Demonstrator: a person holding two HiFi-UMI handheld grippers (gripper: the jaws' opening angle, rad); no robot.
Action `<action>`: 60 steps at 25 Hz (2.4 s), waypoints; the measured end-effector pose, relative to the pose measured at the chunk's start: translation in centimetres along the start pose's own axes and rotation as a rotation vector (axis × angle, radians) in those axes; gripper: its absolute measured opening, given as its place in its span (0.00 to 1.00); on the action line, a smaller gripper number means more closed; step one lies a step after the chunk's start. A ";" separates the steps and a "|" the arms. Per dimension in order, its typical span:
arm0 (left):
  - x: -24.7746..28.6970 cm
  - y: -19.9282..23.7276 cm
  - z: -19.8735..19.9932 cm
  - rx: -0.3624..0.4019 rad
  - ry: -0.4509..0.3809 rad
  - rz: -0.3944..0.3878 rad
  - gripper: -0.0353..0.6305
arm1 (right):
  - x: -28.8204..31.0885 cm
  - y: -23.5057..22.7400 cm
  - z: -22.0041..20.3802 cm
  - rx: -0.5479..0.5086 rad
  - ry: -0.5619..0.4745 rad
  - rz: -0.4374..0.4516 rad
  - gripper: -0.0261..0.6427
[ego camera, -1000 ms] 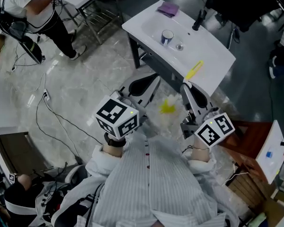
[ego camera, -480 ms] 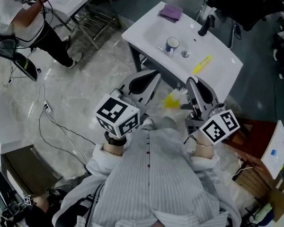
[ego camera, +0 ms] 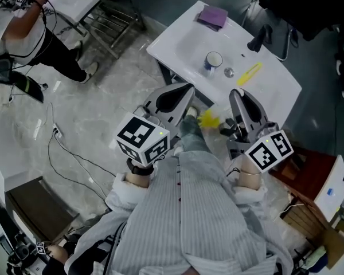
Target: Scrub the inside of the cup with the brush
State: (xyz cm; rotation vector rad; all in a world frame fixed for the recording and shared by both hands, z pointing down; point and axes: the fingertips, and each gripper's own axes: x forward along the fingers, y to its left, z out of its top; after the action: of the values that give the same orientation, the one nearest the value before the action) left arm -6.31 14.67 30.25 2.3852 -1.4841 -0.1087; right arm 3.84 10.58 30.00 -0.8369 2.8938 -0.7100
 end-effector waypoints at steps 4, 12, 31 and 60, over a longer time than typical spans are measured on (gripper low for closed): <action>3.0 2.4 1.9 0.012 0.001 -0.003 0.07 | 3.0 -2.3 2.0 0.005 -0.010 -0.005 0.13; 11.7 7.3 5.9 0.044 0.020 -0.058 0.07 | 9.1 -8.3 7.1 0.001 -0.036 -0.041 0.13; 22.2 9.9 6.0 0.066 0.146 -0.218 0.07 | 10.4 -16.2 11.0 0.037 -0.109 -0.221 0.13; 25.7 13.4 -10.0 0.254 0.550 -0.466 0.09 | 9.6 -21.7 5.8 0.148 -0.117 -0.429 0.13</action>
State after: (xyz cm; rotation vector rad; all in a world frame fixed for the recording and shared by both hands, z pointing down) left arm -3.76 -11.12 46.71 2.6151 -0.7157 0.6115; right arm 7.34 -13.03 35.17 -1.4425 2.5422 -0.8563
